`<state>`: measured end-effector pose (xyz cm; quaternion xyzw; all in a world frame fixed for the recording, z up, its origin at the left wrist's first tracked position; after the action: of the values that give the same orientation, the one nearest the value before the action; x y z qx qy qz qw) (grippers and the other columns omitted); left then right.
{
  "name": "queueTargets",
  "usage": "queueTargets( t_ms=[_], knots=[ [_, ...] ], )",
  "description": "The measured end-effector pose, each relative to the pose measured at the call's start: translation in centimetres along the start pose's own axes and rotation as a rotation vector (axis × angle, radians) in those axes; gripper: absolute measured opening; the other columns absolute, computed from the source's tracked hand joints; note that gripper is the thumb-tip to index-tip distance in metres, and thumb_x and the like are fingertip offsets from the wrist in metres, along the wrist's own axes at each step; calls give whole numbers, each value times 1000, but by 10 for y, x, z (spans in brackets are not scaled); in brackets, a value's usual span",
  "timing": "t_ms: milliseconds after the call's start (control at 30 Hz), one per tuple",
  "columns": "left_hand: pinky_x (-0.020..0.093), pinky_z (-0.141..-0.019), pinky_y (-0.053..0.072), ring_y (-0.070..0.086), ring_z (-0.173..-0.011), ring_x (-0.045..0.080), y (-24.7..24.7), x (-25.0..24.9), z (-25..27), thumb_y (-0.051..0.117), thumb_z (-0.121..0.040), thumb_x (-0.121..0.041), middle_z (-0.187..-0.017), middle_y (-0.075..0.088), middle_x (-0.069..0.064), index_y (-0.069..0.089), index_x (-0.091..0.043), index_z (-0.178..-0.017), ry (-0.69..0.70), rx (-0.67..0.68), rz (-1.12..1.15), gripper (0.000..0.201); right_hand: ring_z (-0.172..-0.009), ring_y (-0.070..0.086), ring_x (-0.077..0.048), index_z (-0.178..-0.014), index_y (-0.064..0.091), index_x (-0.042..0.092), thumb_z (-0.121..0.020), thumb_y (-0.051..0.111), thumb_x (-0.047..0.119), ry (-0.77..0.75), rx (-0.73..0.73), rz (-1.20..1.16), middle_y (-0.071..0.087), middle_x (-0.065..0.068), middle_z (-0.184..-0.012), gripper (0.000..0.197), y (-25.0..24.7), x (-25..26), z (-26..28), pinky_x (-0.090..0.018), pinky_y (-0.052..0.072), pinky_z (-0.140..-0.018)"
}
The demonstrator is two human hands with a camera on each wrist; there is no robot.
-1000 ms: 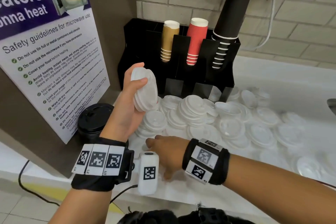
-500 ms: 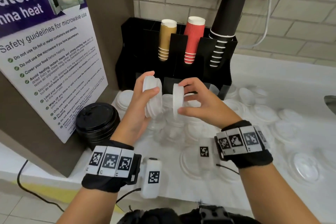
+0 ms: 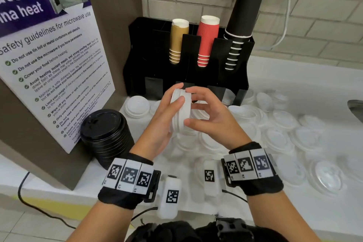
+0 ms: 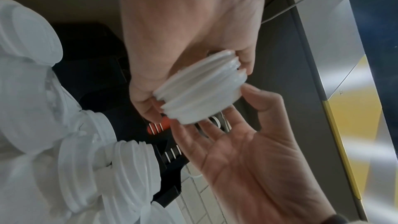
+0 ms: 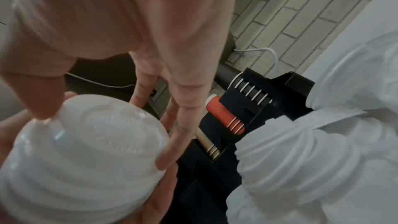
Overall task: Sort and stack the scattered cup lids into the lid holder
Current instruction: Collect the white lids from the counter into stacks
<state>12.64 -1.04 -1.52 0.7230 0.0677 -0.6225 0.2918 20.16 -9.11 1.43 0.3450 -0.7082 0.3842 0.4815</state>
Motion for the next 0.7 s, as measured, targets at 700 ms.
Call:
queueTargets(
  t_ms=[700],
  knots=[
    [31, -88, 41, 53, -106, 13, -25, -4, -4, 61, -76, -38, -107, 55, -12, 51, -43, -116, 64, -128, -75, 41, -89, 50, -23, -134, 37, 24, -65, 83, 44, 418, 884, 1315, 44, -6, -118, 85, 27, -75, 56, -31, 40, -67]
  ],
)
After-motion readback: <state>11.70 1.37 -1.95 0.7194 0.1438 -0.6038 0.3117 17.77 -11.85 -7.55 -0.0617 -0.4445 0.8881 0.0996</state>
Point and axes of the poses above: each hand's wrist, its own z-axis away from the middle knuckle, its own y-axis out of the palm, x = y × z, the point moved 8 cm from there along -z, towards the middle knuckle
